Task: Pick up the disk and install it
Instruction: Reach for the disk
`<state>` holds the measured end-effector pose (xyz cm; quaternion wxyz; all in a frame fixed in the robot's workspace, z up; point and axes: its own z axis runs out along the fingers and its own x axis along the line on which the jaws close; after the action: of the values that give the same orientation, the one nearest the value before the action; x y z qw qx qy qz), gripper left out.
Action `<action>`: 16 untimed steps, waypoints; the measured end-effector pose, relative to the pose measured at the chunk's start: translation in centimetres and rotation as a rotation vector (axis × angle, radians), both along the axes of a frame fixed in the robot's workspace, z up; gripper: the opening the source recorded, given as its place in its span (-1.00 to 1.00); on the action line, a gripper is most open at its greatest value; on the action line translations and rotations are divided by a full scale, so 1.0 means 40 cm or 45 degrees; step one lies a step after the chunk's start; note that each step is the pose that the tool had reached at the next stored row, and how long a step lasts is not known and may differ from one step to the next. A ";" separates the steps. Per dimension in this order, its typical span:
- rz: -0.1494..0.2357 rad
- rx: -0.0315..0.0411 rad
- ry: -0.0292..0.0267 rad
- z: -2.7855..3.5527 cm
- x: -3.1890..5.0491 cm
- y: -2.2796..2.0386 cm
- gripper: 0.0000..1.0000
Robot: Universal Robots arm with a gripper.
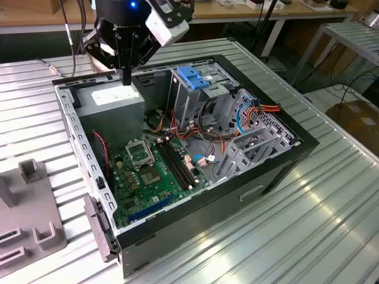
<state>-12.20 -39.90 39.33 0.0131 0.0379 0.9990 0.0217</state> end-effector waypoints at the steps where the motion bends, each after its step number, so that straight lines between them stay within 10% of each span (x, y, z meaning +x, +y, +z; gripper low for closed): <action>1: 0.000 -0.0001 0.0000 0.000 0.000 0.000 -0.79; 16: 0.000 0.0000 0.0000 0.000 -0.016 0.000 -0.79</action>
<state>-12.84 -39.89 39.33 0.0131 0.0379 0.9990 0.0217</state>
